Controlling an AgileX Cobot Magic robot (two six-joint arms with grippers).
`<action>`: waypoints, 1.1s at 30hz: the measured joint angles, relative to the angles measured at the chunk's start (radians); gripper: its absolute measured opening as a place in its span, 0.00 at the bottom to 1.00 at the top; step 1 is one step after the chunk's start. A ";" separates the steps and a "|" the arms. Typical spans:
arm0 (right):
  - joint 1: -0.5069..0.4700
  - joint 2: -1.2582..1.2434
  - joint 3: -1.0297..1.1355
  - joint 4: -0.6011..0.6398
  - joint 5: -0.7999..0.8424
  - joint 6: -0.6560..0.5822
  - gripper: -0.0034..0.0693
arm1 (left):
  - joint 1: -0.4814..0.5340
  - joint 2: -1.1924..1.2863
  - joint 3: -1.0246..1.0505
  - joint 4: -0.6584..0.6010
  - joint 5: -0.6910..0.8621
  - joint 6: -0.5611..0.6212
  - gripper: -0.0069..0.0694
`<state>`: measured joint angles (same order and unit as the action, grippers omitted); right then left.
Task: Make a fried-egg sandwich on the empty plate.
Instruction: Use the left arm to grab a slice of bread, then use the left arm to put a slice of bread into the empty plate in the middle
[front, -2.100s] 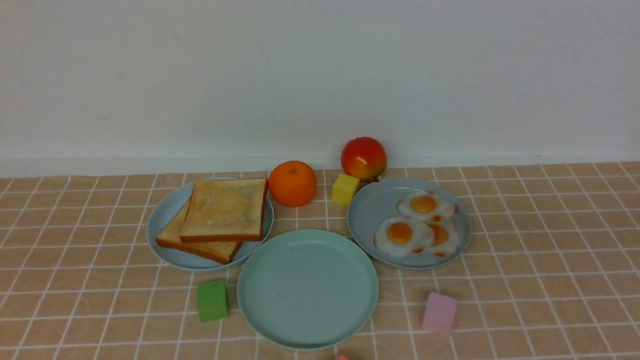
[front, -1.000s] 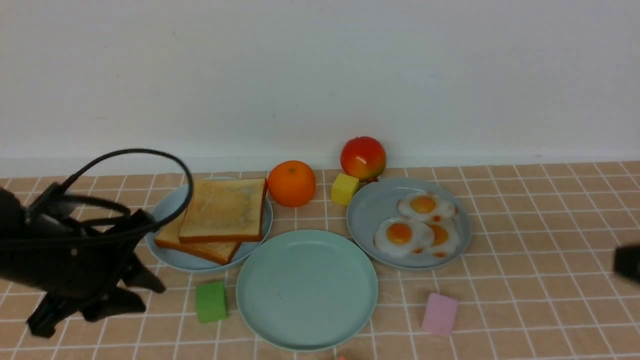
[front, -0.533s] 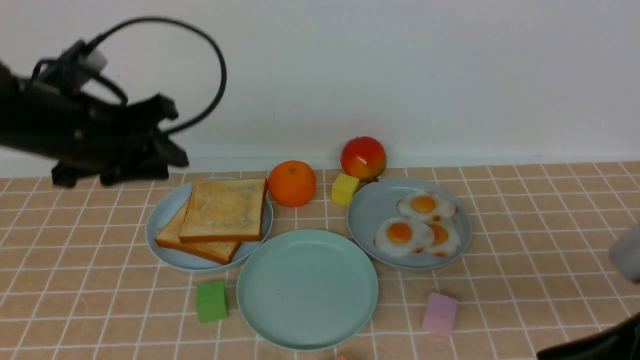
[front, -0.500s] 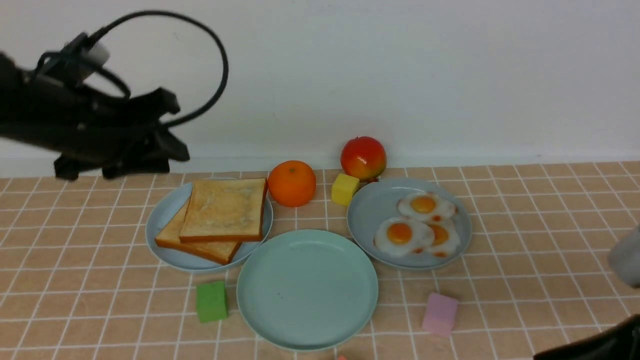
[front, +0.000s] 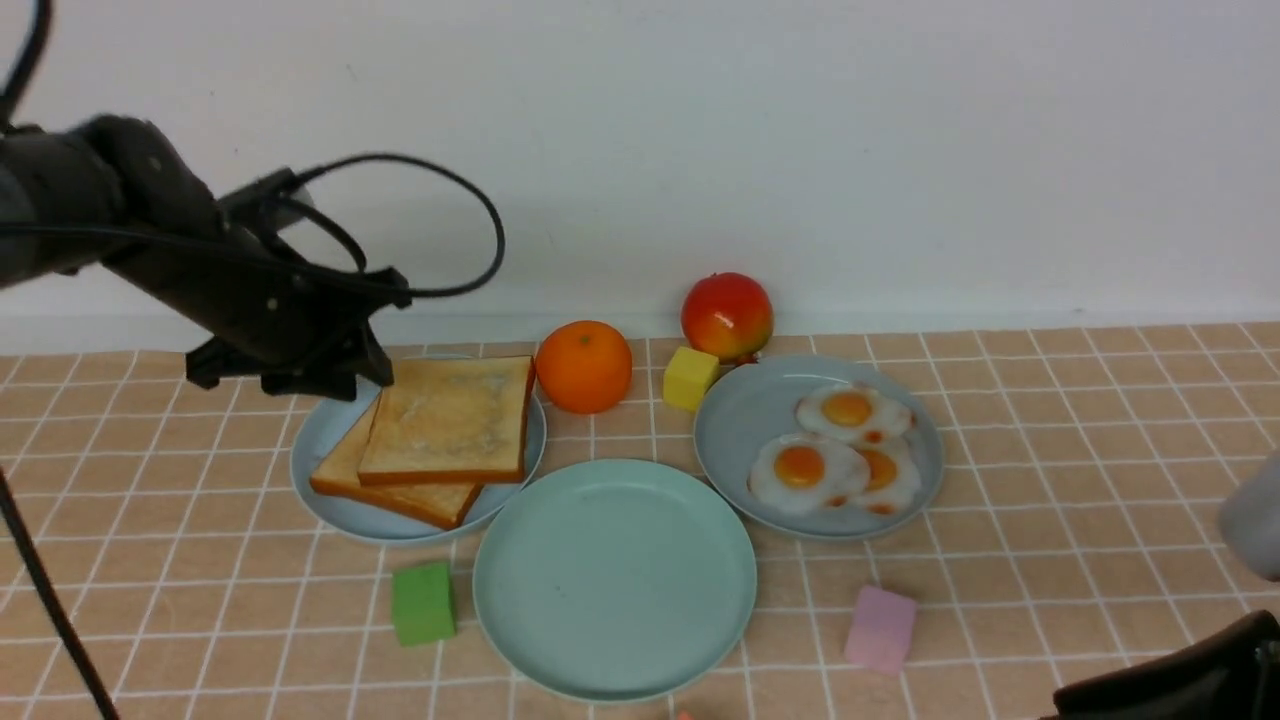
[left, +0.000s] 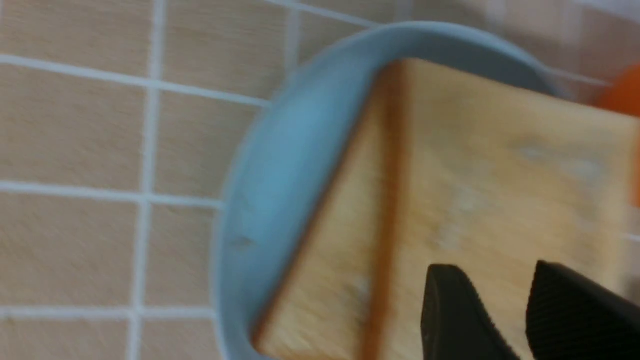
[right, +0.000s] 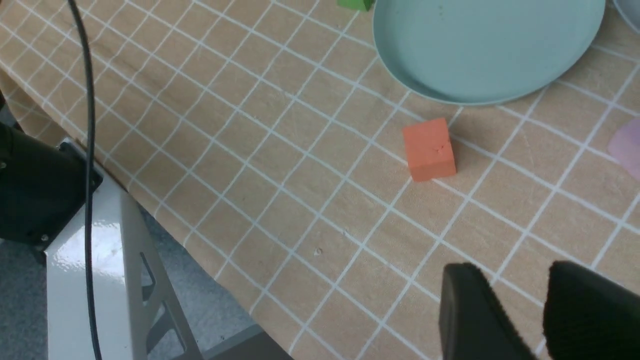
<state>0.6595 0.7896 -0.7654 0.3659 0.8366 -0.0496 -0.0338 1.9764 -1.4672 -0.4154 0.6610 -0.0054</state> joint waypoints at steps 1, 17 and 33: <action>0.000 0.000 0.000 0.000 0.000 0.000 0.38 | 0.000 0.003 0.000 0.002 -0.007 0.000 0.40; 0.000 0.000 0.000 -0.021 0.000 0.000 0.38 | 0.001 0.101 -0.009 -0.048 -0.040 0.037 0.28; 0.000 0.000 0.000 -0.104 -0.100 0.001 0.38 | -0.006 -0.061 -0.008 -0.202 0.156 0.184 0.08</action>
<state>0.6595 0.7896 -0.7654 0.2621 0.7364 -0.0487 -0.0403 1.9157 -1.4755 -0.6171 0.8169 0.1784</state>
